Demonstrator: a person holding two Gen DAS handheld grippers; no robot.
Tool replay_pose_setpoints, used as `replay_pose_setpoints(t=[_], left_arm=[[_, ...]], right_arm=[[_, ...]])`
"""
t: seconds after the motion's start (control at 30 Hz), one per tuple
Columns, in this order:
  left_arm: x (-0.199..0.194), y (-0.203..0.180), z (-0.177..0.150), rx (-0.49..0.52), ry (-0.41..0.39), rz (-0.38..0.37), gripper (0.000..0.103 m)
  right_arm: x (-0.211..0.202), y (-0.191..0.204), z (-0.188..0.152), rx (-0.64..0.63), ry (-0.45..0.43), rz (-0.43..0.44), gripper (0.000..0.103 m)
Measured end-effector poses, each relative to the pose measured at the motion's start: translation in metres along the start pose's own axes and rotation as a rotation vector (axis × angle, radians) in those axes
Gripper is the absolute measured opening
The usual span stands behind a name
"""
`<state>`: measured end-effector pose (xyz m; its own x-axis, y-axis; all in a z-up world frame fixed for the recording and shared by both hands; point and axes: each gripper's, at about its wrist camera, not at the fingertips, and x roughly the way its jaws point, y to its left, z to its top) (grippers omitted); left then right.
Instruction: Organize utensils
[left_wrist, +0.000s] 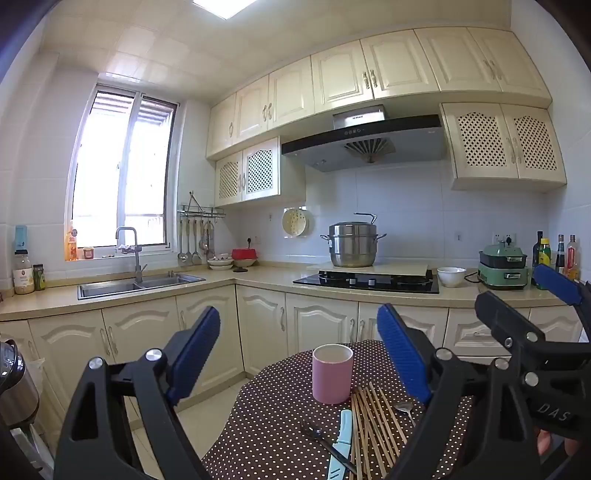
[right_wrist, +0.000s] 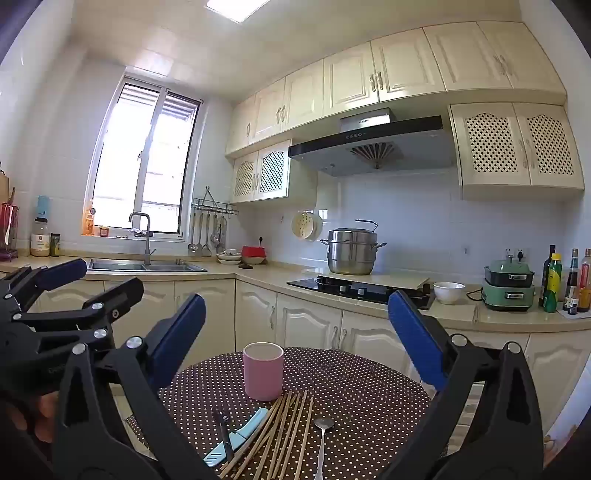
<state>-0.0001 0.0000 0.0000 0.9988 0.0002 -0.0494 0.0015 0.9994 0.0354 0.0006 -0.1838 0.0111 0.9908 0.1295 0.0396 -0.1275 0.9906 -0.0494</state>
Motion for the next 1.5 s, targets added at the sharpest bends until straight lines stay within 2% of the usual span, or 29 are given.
replay_pose_setpoints(t=[1.5], left_arm=[[0.0036,-0.0006,-0.0033,-0.001,0.006,0.003,0.085]], right_arm=[[0.0033,-0.0022,-0.0017,0.008,0.021,0.000,0.097]])
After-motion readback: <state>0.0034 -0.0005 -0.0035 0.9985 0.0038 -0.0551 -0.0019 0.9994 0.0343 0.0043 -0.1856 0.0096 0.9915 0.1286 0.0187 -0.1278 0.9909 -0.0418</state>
